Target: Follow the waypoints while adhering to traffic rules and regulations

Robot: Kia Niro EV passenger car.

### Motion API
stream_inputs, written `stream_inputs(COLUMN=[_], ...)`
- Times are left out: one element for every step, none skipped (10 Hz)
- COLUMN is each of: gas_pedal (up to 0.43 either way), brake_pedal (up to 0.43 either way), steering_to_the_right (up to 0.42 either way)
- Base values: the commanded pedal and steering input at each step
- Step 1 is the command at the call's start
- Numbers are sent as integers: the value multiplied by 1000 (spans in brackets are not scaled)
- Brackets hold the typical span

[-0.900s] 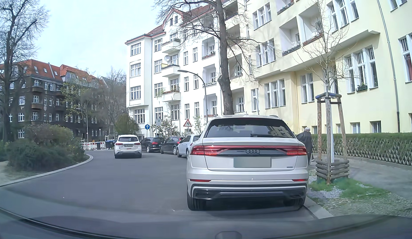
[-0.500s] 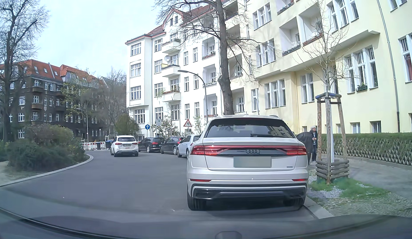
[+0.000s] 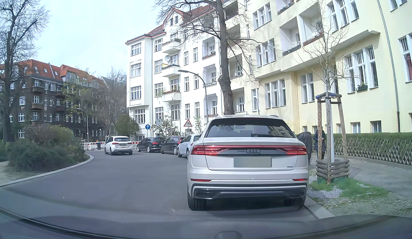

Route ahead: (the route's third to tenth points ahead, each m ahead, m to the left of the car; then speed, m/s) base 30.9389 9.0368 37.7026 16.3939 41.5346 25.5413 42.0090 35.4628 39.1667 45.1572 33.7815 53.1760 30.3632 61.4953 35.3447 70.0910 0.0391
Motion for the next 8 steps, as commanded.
stream_inputs(gas_pedal=[0,0,0,0,0,0,0,0], brake_pedal=[128,104,91,79,67,61,55,49], steering_to_the_right=[-343,-404,-449,-516,-584,-636,-710,-772])
